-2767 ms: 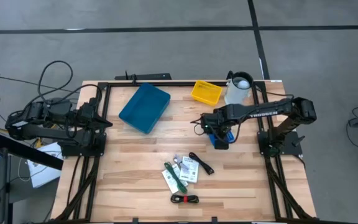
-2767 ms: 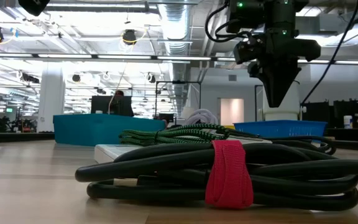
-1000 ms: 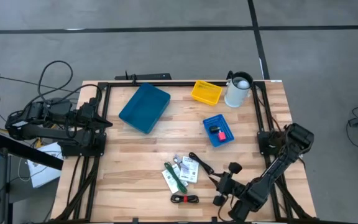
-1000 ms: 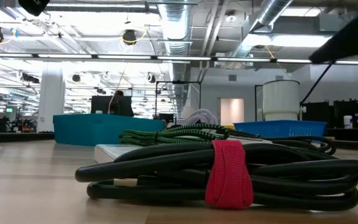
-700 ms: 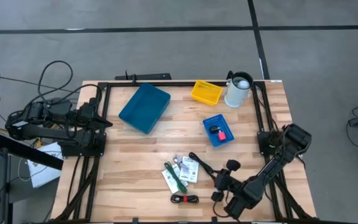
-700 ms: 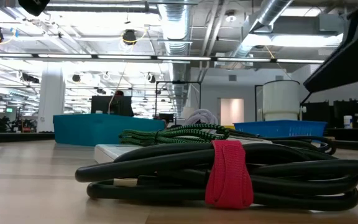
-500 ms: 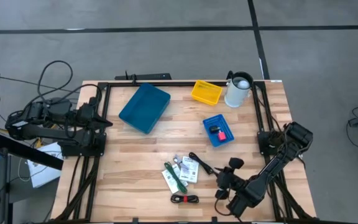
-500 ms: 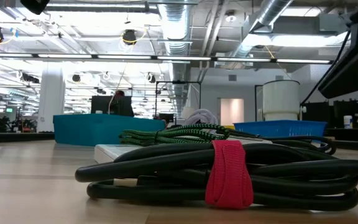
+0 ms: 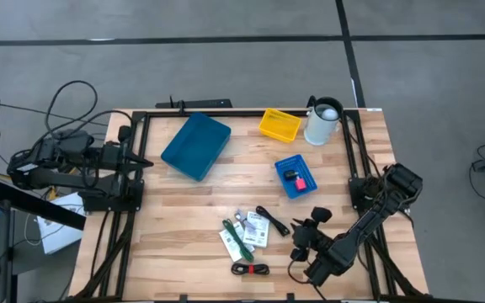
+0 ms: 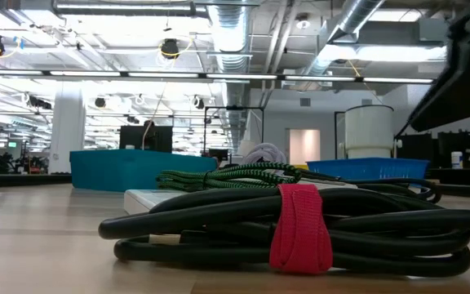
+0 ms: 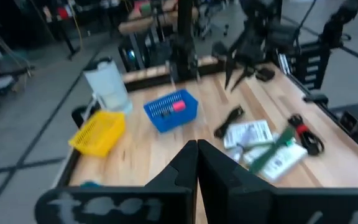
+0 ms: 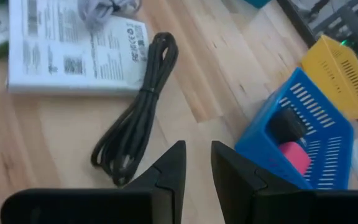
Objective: Pick and place items into bin
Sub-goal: Put the top black charger cable into the dark blue bin
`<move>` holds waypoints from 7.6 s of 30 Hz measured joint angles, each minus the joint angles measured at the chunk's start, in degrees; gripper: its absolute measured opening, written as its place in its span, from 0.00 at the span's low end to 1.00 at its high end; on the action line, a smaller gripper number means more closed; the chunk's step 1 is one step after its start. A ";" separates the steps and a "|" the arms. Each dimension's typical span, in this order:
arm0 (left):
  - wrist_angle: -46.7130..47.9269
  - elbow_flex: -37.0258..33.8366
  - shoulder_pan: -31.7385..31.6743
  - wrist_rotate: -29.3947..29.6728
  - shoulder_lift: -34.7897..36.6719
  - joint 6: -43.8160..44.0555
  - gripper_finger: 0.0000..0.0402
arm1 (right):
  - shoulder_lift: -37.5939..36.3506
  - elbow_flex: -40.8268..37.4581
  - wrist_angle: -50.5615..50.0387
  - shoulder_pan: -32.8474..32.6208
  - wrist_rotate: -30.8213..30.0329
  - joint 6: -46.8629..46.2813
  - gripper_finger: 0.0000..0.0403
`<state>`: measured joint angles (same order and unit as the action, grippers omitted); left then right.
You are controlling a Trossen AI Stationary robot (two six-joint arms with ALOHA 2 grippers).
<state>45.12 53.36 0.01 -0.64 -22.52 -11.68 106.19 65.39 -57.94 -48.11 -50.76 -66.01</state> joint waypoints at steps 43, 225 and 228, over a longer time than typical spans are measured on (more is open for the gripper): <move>-10.59 -5.44 11.77 -9.72 -39.62 21.86 0.21 | -0.04 4.63 12.17 4.29 3.13 10.55 0.18; -16.15 -5.01 14.21 -3.71 -41.22 32.20 0.26 | 0.11 12.59 -1.62 23.45 34.25 22.42 0.18; -16.17 -5.01 14.21 1.46 -41.22 31.92 0.26 | 0.09 16.30 -4.34 23.20 31.69 23.06 0.18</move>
<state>28.95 48.36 14.22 0.82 -63.75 20.24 106.28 81.68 -62.27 -24.91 -19.07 -42.95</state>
